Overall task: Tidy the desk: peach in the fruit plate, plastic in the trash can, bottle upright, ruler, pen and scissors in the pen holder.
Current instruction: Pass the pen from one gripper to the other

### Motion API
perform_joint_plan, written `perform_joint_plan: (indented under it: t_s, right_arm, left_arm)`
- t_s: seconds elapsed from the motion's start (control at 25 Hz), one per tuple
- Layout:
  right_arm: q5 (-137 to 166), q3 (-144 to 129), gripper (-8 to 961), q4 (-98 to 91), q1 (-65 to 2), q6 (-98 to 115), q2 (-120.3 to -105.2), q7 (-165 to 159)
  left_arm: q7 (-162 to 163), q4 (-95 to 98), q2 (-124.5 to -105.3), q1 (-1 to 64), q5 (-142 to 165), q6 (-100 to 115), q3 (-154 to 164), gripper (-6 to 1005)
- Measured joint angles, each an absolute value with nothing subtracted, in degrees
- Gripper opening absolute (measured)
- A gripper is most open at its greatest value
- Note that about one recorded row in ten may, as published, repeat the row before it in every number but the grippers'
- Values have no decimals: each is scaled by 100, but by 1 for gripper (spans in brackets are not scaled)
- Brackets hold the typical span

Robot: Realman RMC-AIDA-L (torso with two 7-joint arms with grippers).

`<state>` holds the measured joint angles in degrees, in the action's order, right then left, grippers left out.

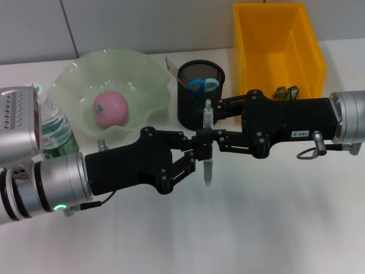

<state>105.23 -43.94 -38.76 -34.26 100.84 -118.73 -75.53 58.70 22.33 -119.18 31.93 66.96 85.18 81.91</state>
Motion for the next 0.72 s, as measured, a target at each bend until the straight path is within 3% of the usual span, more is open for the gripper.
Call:
perform_joint_plan:
  t_s: [0.44,0.56,0.72]
  right_arm:
    - [10511,-4395,382,-3875,-3407,10091,-11874,-7576]
    - [10511,-4395,217,-3875,-3408,10087,-11874,-7577]
    - [10510,-4371,183,-3876,-3408,10092,-11874,-7572]
  left_arm:
    - [5796,2233,-11918,3166,6612,8497,8200,145]
    - [5795,2233,-11918,3165,6611,8497,8200,145]
    - [5819,2232,-11918,3165,6605,8497,8200,158]
